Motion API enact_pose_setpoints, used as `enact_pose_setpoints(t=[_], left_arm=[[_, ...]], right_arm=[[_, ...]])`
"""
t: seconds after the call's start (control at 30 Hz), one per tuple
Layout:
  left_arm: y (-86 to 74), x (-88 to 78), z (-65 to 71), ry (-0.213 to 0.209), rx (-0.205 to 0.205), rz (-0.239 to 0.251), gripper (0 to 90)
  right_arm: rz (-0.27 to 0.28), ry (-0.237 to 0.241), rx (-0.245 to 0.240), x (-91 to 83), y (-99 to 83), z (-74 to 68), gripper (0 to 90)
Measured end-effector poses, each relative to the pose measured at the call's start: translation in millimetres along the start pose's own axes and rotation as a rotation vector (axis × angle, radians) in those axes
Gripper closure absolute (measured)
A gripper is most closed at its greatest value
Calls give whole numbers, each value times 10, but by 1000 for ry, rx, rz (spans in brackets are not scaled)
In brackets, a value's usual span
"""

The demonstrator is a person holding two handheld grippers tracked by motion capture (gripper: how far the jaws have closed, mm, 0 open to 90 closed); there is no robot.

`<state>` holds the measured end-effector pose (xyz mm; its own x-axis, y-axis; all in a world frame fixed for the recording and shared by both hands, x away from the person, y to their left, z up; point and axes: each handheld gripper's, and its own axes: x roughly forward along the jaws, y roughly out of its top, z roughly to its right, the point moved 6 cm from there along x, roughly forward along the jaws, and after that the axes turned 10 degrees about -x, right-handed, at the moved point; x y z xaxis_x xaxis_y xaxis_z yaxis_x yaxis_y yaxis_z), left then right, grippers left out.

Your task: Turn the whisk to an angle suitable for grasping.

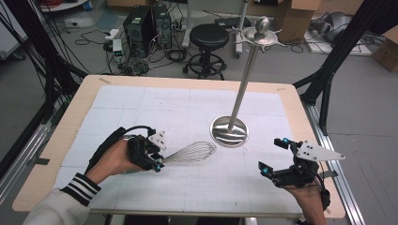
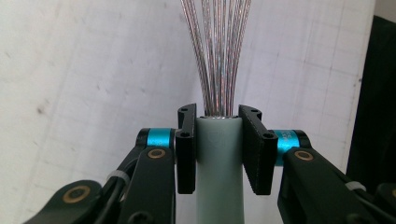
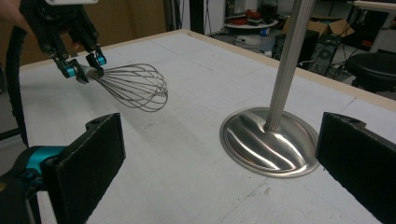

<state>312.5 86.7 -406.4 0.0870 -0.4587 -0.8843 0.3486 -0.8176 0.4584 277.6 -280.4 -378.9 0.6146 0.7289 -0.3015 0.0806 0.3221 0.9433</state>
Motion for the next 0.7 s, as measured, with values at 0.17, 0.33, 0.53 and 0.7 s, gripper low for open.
enact_pose_setpoints(t=[0.17, 0.33, 0.53, 0.7], left_arm=[[111, -42, 45, -9, 43, 10, 694], [227, 19, 80, -32, 74, 11, 694], [378, 189, 152, -64, 142, -5, 694], [500, 330, 201, -85, 172, -8, 694]], right_arm=[[7, 8, -11, -30, 42, -18, 5], [6, 35, -25, -64, 70, -47, 5], [-5, 59, -43, -87, 86, -71, 5], [-27, 68, -50, -98, 84, -81, 5]])
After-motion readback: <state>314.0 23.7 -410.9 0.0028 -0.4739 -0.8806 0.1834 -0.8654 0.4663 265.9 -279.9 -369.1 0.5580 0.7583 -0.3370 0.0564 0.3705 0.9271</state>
